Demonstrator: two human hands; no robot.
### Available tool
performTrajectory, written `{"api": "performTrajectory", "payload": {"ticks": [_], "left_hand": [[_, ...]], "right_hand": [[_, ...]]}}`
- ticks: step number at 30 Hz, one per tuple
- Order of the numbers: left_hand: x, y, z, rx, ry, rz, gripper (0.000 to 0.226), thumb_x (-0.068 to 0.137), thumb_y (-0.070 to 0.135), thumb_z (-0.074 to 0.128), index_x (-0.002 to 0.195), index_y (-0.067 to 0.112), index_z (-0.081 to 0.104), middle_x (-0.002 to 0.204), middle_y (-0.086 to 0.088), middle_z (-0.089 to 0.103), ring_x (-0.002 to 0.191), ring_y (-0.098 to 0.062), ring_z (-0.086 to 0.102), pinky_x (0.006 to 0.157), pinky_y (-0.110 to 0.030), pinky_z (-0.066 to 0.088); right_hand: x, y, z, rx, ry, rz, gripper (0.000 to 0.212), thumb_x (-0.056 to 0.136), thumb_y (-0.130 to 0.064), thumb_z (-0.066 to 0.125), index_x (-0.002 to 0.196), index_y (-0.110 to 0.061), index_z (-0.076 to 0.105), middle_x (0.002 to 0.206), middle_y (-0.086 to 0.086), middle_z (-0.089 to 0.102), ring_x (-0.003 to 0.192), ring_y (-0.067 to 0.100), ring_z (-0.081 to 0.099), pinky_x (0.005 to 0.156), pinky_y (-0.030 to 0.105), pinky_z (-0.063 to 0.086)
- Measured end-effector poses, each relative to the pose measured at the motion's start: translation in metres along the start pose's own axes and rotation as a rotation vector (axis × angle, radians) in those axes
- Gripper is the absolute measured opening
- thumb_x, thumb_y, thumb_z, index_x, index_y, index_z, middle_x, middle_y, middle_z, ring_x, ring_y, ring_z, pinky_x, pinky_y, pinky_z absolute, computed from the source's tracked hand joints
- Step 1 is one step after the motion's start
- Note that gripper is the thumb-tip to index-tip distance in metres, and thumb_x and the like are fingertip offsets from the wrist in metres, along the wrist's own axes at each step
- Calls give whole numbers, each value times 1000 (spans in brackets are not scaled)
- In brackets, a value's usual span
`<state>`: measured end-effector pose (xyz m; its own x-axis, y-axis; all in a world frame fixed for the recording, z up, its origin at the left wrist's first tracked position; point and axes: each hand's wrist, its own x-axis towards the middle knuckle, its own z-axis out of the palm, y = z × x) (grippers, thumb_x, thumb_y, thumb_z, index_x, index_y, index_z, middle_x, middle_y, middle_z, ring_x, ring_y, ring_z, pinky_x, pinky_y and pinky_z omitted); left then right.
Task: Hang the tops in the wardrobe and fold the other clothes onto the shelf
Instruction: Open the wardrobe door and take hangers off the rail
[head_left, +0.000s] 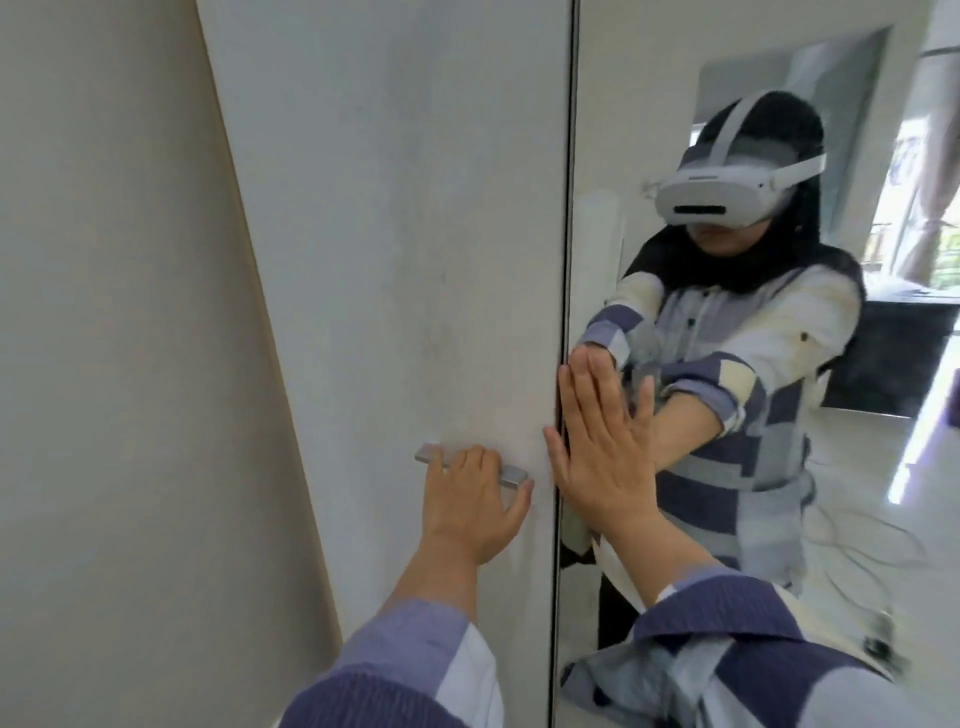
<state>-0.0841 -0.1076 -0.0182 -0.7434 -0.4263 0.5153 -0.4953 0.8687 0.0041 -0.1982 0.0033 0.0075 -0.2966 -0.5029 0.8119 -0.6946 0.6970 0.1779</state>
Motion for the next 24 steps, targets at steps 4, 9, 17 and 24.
{"api": "performTrajectory", "payload": {"ticks": [4, 9, 17, 24], "left_hand": [[5, -9, 12, -80, 58, 123, 45, 83, 54, 41, 71, 18, 65, 70, -1, 65, 71, -23, 60, 74, -33, 48], [8, -15, 9, -69, -7, 115, 65, 83, 62, 21, 85, 18, 68, 86, -1, 69, 86, -22, 61, 83, -35, 42], [-24, -39, -16, -69, -59, 106, 56, 89, 64, 34, 101, 18, 63, 106, -2, 66, 105, -20, 52, 97, -31, 32], [-82, -75, -53, -158, 15, 116, 56, 81, 71, 38, 79, 20, 62, 84, 2, 65, 82, -17, 55, 80, -28, 44]], "right_hand": [[0, -2, 0, -9, -33, 31, 71, 95, -49, 26, 152, -10, 14, 160, 7, 6, 148, 23, 3, 116, 58, 5], [3, -5, -1, 27, -74, 22, 75, 93, -53, 29, 152, -10, 13, 160, 8, 7, 148, 24, 4, 115, 60, 10], [-3, -23, -26, 82, -179, 84, 86, 89, -66, 18, 152, -9, 10, 161, 10, 5, 148, 24, -1, 115, 60, 1], [-25, -84, -59, 407, -155, -252, 66, 97, -49, 2, 150, -14, 21, 157, 8, 23, 148, 24, 7, 117, 56, 3]]}}
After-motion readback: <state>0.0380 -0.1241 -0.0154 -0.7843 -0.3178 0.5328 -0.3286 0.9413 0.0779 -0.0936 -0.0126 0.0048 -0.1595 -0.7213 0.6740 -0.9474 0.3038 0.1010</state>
